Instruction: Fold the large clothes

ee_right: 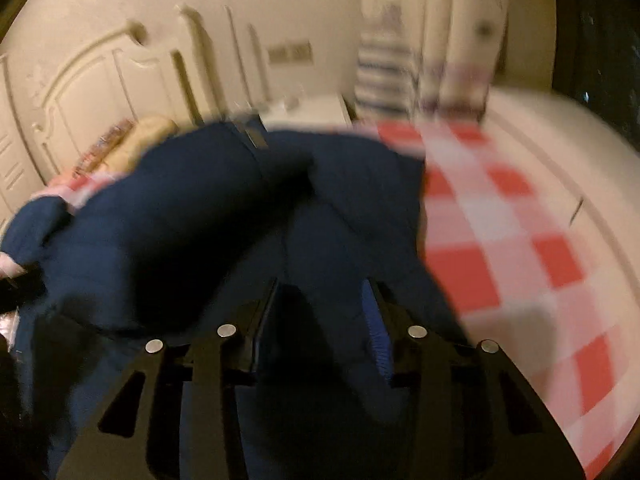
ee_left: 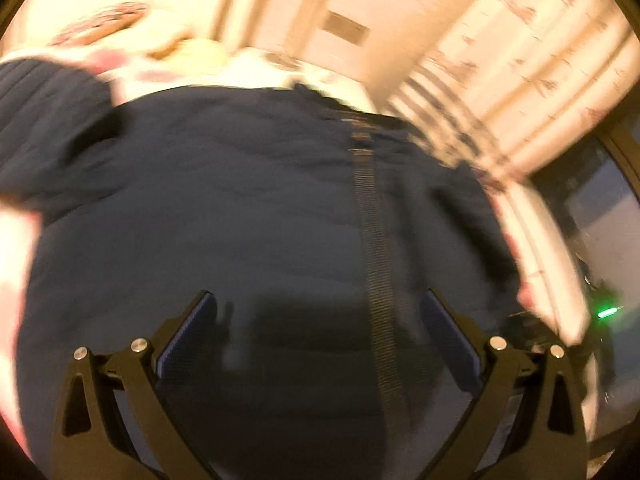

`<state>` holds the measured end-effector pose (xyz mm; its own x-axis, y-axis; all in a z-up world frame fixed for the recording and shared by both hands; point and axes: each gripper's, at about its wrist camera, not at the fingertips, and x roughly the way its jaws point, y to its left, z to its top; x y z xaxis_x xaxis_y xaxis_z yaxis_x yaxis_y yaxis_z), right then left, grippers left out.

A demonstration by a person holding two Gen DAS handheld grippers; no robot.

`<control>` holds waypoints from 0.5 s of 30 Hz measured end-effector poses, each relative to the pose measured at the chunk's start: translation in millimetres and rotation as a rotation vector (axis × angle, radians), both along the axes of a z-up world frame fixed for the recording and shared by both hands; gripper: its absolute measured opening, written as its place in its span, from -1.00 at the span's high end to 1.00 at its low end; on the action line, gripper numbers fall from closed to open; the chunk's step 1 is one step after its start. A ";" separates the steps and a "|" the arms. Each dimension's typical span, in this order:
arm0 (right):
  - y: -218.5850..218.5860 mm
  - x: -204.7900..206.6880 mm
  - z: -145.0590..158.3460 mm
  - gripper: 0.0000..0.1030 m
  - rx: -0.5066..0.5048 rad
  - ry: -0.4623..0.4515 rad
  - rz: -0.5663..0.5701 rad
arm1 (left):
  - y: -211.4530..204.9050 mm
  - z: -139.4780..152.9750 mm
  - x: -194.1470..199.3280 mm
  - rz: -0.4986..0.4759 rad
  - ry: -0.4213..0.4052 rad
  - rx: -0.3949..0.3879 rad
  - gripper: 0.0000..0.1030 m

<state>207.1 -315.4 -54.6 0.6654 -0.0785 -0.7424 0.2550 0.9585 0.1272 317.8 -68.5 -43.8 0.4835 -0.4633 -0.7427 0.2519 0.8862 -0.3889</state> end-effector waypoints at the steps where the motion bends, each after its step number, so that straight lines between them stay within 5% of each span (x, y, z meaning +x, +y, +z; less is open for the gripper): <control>1: 3.9 0.6 0.9 0.22 -0.005 -0.008 -0.003 | -18.5 7.1 3.5 -0.023 -0.017 0.009 -0.95; 5: 6.3 -2.8 -1.3 0.21 0.004 -0.009 -0.001 | -96.3 20.2 24.1 -0.121 -0.035 -0.001 -0.95; 10: 2.0 -8.5 -3.2 0.20 0.046 -0.022 0.000 | -153.1 -16.3 56.4 -0.080 0.071 0.021 -0.73; 12: 1.4 -5.0 -1.9 0.20 0.052 -0.020 0.000 | -151.5 -16.1 55.7 -0.048 0.027 -0.001 -0.26; 14: 0.8 -5.4 -2.3 0.20 0.059 -0.020 -0.001 | -145.1 -4.9 45.6 -0.056 -0.053 -0.021 0.46; 15: 0.9 -5.7 -2.2 0.20 0.064 -0.021 -0.002 | -139.7 1.5 40.8 -0.060 -0.081 -0.044 0.52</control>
